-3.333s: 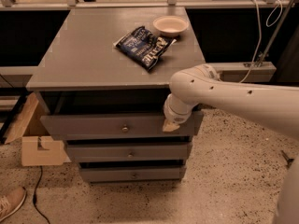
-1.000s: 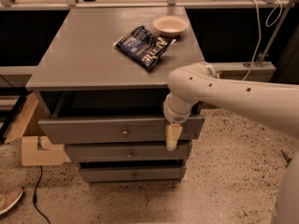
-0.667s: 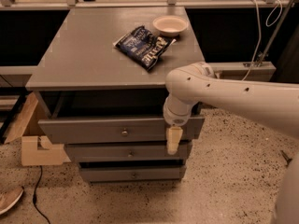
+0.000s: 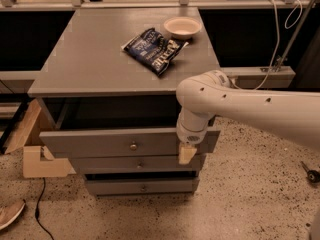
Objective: Open top drawer
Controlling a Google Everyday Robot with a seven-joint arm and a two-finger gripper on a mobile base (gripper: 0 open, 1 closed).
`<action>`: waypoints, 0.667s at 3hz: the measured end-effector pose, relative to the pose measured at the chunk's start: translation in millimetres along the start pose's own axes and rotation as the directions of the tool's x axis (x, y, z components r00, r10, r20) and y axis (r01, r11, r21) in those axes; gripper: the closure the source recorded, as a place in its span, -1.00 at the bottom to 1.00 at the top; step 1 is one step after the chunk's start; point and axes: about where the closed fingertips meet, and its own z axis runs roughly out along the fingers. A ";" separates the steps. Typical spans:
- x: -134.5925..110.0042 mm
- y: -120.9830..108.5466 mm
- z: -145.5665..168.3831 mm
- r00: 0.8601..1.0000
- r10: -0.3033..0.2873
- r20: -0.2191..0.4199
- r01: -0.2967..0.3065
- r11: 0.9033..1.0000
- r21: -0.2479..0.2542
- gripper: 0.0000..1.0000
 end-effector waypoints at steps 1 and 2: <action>-0.8 1.1 -5.1 1.000 0.003 0.000 -0.003 1.000 -0.003 0.31; -2.4 0.8 -10.8 1.000 0.005 0.001 -0.005 1.000 -0.002 0.77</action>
Offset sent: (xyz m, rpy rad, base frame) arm -0.0982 -0.0150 0.0062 0.0687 0.0112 -0.1579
